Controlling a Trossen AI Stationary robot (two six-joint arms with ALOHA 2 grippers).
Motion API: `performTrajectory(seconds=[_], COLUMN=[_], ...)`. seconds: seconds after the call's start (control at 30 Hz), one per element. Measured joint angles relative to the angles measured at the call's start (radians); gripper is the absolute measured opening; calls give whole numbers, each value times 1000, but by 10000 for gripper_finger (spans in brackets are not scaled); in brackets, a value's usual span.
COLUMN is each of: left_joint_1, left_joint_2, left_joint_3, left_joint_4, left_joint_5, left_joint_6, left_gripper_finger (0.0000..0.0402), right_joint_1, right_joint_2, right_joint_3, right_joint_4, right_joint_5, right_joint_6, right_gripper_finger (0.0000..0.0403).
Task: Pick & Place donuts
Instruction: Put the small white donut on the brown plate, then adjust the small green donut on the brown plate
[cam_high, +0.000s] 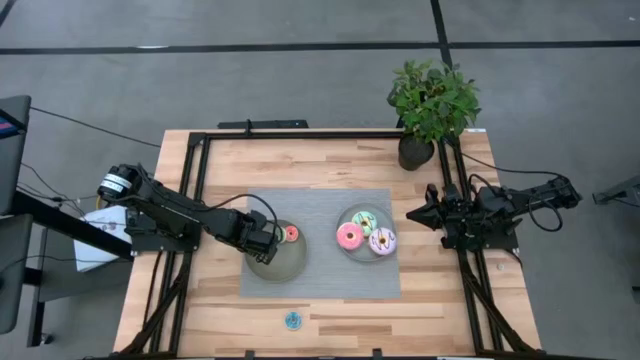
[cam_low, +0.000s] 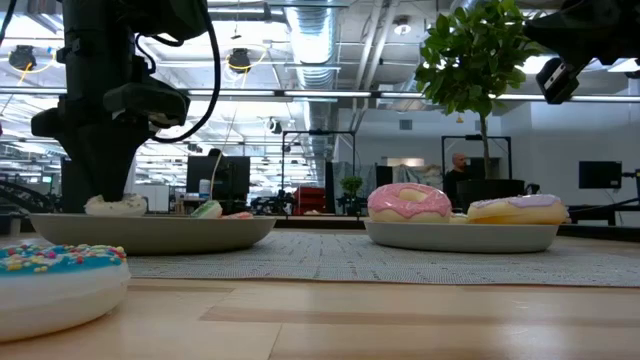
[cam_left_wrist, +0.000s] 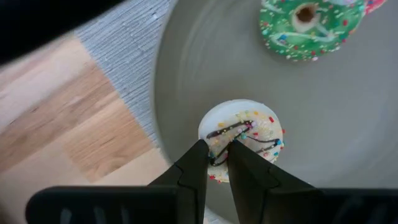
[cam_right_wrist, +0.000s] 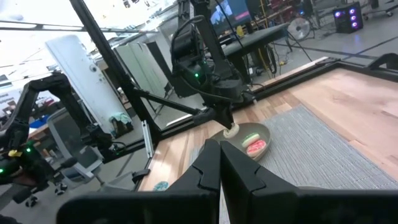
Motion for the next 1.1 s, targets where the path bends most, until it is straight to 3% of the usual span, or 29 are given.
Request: performTrajectory(seconds=[0.5,1.1], left_joint_1=[29,35], left_joint_2=[0,0], left_joint_3=[-7,-7], left_joint_4=[9,15], left_joint_5=[-33,-23], left_joint_6=[54,53], left_gripper_finger=[53,131], right_joint_1=[-1,-1], right_joint_2=[0,0], right_joint_3=[0,0], right_joint_4=[0,0], right_joint_5=[2,2], right_joint_6=[0,0], right_gripper_finger=[0,0])
